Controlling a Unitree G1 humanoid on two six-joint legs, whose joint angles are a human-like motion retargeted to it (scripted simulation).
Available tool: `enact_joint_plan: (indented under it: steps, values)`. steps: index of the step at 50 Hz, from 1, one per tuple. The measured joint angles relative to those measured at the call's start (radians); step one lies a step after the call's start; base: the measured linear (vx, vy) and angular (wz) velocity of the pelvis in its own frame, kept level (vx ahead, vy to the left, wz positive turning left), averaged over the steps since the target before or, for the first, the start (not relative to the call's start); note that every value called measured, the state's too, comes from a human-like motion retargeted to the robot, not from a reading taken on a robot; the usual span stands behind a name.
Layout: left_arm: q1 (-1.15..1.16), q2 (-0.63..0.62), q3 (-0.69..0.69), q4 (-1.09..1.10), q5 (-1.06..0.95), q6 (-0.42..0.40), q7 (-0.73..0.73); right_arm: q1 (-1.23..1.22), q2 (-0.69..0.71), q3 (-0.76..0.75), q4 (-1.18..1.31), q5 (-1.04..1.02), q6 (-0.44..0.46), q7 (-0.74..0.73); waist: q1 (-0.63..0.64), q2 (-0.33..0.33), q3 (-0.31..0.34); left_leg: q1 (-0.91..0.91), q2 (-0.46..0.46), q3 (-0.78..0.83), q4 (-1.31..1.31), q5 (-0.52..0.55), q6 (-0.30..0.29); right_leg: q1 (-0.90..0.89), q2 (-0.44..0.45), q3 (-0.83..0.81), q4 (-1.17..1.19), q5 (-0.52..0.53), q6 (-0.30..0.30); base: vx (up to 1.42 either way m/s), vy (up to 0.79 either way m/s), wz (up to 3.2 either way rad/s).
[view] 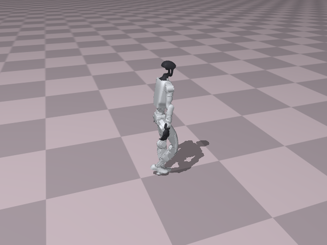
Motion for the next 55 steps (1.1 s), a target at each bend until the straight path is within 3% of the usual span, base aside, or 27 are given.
enact_joint_plan:
  steps: [2, 5, 8, 10, 11, 17, 20, 22, 24, 26, 28, 32, 35, 38, 40, 41, 42, 43, 45, 49, 52, 55]
  values:
    - [-0.038, 0.019, -0.013, -0.014, -0.013, -0.009, 0.002, 0.01, 0.01, -0.028, -0.023, 0.042, -0.017, 0.016, -0.141, 0.026, 0.009, 0.007, 0.002, -0.102, -0.009, 0.004, -0.002, -0.063, -0.023, -0.121, -0.067, -0.091, -0.007, 0.27, -0.03, 2.05]
    - [-0.087, 0.047, -0.021, -0.034, -0.006, -0.018, 0.008, 0.02, 0.005, -0.046, -0.048, 0.043, -0.023, 0.041, -0.186, 0.005, 0.019, 0.04, -0.026, -0.089, -0.045, -0.005, -0.013, -0.138, -0.042, -0.154, -0.19, -0.213, -0.023, 0.3, -0.07, 0.43]
    - [-0.129, 0.092, -0.079, -0.051, 0.047, -0.026, 0.017, 0.028, -0.005, -0.076, -0.042, 0.05, -0.016, 0.025, -0.219, -0.017, 0.029, 0.079, -0.061, -0.09, -0.075, -0.015, -0.016, -0.195, -0.045, -0.166, -0.271, -0.257, -0.049, 0.29, -0.07, 0.24]
    - [-0.148, 0.109, -0.12, -0.061, 0.097, -0.028, 0.014, 0.035, -0.018, -0.091, -0.024, 0.077, -0.009, 0.015, -0.222, -0.017, 0.034, 0.106, -0.073, -0.083, -0.087, -0.025, -0.01, -0.202, -0.05, -0.18, -0.292, -0.234, -0.134, 0.33, -0.05, 0.02]
    - [-0.151, 0.11, -0.135, -0.065, 0.116, -0.027, 0.008, 0.039, -0.025, -0.1, -0.013, 0.083, -0.005, 0.016, -0.22, -0.008, 0.029, 0.116, -0.069, -0.074, -0.089, -0.033, -0.006, -0.189, -0.054, -0.201, -0.267, -0.265, -0.145, 0.48, -0.09, -0.05]
    - [-0.111, 0.055, -0.166, -0.093, 0.122, -0.042, -0.021, 0.078, -0.084, -0.172, 0.026, 0.08, 0.025, 0.046, -0.25, 0.035, 0.006, 0.184, -0.086, -0.063, -0.056, -0.056, 0.063, -0.112, -0.076, -0.179, -0.247, -0.323, -0.081, 0.56, -0.07, 0.25]
    - [-0.053, 0.009, -0.159, -0.096, 0.083, -0.067, -0.005, 0.085, -0.108, -0.19, 0.032, 0.093, 0.032, 0.051, -0.249, 0.053, -0.007, 0.204, -0.085, -0.009, -0.001, 0.019, 0.073, -0.05, -0.067, -0.149, -0.305, -0.318, -0.026, 0.53, -0.04, -0.19]
    - [-0.009, -0.02, -0.148, -0.081, 0.077, -0.069, 0.004, 0.079, -0.112, -0.2, 0.03, 0.099, 0.037, 0.057, -0.225, 0.048, -0.007, 0.202, -0.071, 0.022, 0.09, 0.123, 0.075, 0.002, -0.055, -0.114, -0.356, -0.312, -0.015, 0.53, -0.15, -0.69]
    - [0.028, -0.034, -0.131, -0.06, 0.087, -0.06, -0.007, 0.062, -0.109, -0.195, 0.02, 0.111, 0.037, 0.065, -0.182, 0.024, 0.009, 0.168, -0.056, 0.008, 0.26, 0.219, 0.075, 0.065, -0.031, -0.047, -0.414, -0.308, -0.029, 0.49, -0.3, -1.28]
    - [0.053, -0.035, -0.114, -0.037, 0.104, -0.05, -0.033, 0.029, -0.106, -0.179, 0.001, 0.12, 0.032, 0.076, -0.134, -0.014, 0.04, 0.11, -0.027, -0.024, 0.492, 0.238, 0.075, 0.126, -0.001, 0.031, -0.461, -0.315, -0.072, 0.53, -0.67, -1.66]
    - [0.074, -0.034, -0.098, -0.013, 0.118, -0.041, -0.057, -0.01, -0.101, -0.154, -0.026, 0.115, 0.023, 0.094, -0.096, -0.04, 0.074, 0.038, 0.025, -0.06, 0.733, 0.182, 0.075, 0.184, 0.018, 0.083, -0.513, -0.313, -0.12, 0.44, -0.82, -1.54]
    - [0.11, -0.03, -0.073, 0.026, 0.135, -0.052, -0.074, -0.077, -0.078, -0.093, -0.109, 0.067, -0.014, 0.132, -0.028, -0.032, 0.116, -0.097, 0.157, -0.1, 1.085, -0.157, 0.075, 0.269, 0.05, 0.132, -0.633, -0.255, -0.155, 0.26, -0.43, -1.22]
    - [0.114, -0.02, -0.061, 0.05, 0.153, -0.062, -0.058, -0.114, -0.064, -0.045, -0.193, 0.025, -0.056, 0.156, 0.009, 0.007, 0.11, -0.22, 0.197, -0.114, 1.125, -0.331, 0.075, 0.285, 0.091, 0.121, -0.724, -0.18, -0.144, -0.06, 0.3, -0.59]
    - [0.092, -0.016, -0.069, 0.078, 0.154, -0.056, -0.052, -0.122, -0.068, 0.007, -0.276, 0.003, -0.09, 0.179, 0.027, 0.014, 0.086, -0.318, 0.152, -0.103, 0.973, -0.449, 0.075, 0.272, 0.069, 0.093, -0.78, -0.124, -0.085, -0.07, 0.52, -0.14]
    - [0.073, -0.017, -0.072, 0.09, 0.142, -0.042, -0.055, -0.119, -0.073, 0.039, -0.318, -0.008, -0.111, 0.193, 0.042, 0.01, 0.071, -0.375, 0.03, -0.134, 0.792, -0.453, 0.075, 0.254, 0.024, 0.078, -0.804, -0.09, -0.017, -0.17, 0.82, -0.13]
    - [0.066, -0.027, -0.073, 0.088, 0.132, -0.037, -0.057, -0.114, -0.081, 0.055, -0.331, -0.013, -0.117, 0.198, 0.04, 0.003, 0.061, -0.379, -0.074, -0.181, 0.655, -0.399, 0.075, 0.243, -0.023, 0.073, -0.807, -0.081, 0.022, -0.08, 0.88, -0.09]
    - [0.059, -0.033, -0.073, 0.084, 0.122, -0.034, -0.058, -0.112, -0.086, 0.07, -0.34, -0.018, -0.121, 0.204, 0.04, -0.006, 0.055, -0.382, -0.149, -0.225, 0.548, -0.361, 0.075, 0.234, -0.054, 0.072, -0.808, -0.078, 0.045, 0.04, 0.46, -0.27]
    - [0.052, -0.032, -0.071, 0.075, 0.11, -0.034, -0.059, -0.114, -0.087, 0.084, -0.343, -0.024, -0.12, 0.211, 0.044, -0.019, 0.056, -0.381, -0.165, -0.268, 0.502, -0.353, 0.075, 0.233, -0.051, 0.078, -0.808, -0.085, 0.035, 0.19, -0.28, -0.47]
    - [0.031, -0.027, -0.071, 0.053, 0.085, -0.04, -0.063, -0.132, -0.092, 0.094, -0.334, -0.044, -0.109, 0.225, 0.028, -0.059, 0.056, -0.322, -0.011, -0.097, 0.551, -0.459, 0.075, 0.237, -0.03, 0.098, -0.787, -0.129, -0.033, 0.32, -0.91, -0.63]
    - [0.014, -0.029, -0.033, 0.014, 0.028, -0.064, -0.041, -0.158, -0.05, 0.072, -0.28, -0.09, -0.111, 0.161, -0.014, -0.026, 0.071, -0.295, 0.012, -0.194, 0.519, -0.457, 0.075, 0.24, 0.057, 0.127, -0.73, -0.092, -0.042, 0.15, -0.08, -1.01]
    - [-0.02, -0.014, -0.025, 0.015, -0.001, -0.07, -0.046, -0.137, -0.015, 0.073, -0.251, -0.005, -0.155, -0.009, -0.079, -0.024, 0.077, -0.252, 0.05, -0.193, 0.468, -0.438, 0.075, 0.199, 0.083, 0.123, -0.631, -0.002, -0.002, 0.19, 0.02, -0.64]
    - [-0.058, 0.017, -0.057, 0.017, 0.008, -0.056, -0.076, -0.083, 0.002, 0.04, -0.233, 0.067, -0.185, -0.084, -0.114, -0.021, 0.066, -0.204, 0.073, -0.189, 0.385, -0.417, 0.075, 0.148, 0.088, 0.091, -0.519, 0.098, 0.114, 0.16, 0.04, -0.62]
